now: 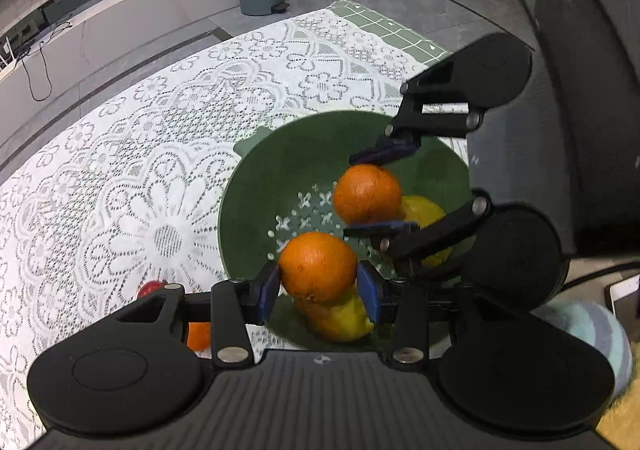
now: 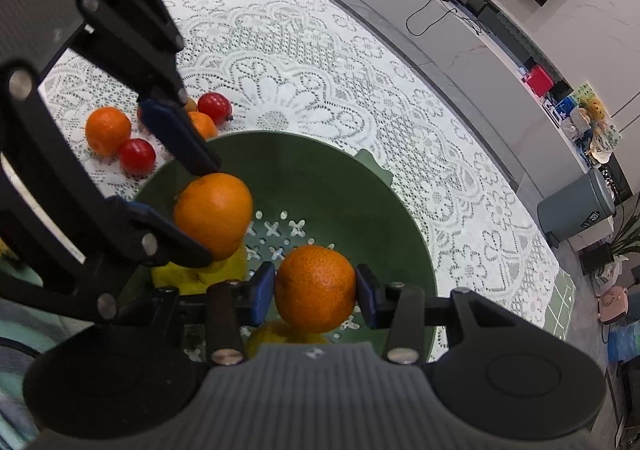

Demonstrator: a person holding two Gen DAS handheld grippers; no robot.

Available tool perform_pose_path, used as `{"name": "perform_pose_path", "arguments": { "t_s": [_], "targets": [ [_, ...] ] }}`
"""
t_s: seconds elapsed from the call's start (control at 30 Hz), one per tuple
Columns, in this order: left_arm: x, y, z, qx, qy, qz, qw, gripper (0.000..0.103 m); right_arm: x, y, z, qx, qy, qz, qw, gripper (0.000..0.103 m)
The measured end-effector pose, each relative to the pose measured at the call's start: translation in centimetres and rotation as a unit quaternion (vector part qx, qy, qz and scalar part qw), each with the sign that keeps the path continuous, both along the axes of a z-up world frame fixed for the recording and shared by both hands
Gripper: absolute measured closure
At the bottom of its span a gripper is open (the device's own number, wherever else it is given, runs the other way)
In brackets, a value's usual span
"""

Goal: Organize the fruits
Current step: 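Lower both oranges into the colander and open both tools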

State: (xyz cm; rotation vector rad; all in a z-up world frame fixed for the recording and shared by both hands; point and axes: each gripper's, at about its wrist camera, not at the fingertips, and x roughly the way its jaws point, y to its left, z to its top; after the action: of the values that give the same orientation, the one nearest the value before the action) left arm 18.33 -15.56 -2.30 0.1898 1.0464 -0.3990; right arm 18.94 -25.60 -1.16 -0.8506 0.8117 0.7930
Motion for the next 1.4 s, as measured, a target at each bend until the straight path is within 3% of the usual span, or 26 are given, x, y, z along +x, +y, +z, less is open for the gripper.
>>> {"name": "perform_pose_path", "arguments": {
  "t_s": [0.8, 1.1, 1.17, 1.33, 1.4],
  "targets": [
    [4.2, -1.2, -2.0, 0.002, 0.022, 0.029, 0.9993, 0.058, 1.9, -0.8, -2.3, 0.016, 0.030, -0.034, 0.999, 0.062],
    [4.1, -0.9, -2.8, 0.009, 0.032, 0.033, 0.9989, 0.058, 1.7, -0.3, -2.7, 0.010, 0.035, -0.033, 0.999, 0.061],
    [3.8, -0.9, -2.7, 0.010, 0.031, 0.033, 0.9989, 0.058, 1.6, -0.3, -2.6, 0.006, 0.035, -0.031, 0.999, 0.056],
    [2.6, -0.8, -1.7, 0.011, 0.018, 0.030, 0.9993, 0.055, 1.4, -0.1, -1.7, -0.006, 0.030, -0.032, 0.999, 0.034],
    [2.0, -0.6, -1.1, 0.008, 0.012, 0.030, 0.9994, 0.054, 1.1, -0.1, -1.2, -0.010, 0.028, -0.038, 0.999, 0.033]
  ]
}}
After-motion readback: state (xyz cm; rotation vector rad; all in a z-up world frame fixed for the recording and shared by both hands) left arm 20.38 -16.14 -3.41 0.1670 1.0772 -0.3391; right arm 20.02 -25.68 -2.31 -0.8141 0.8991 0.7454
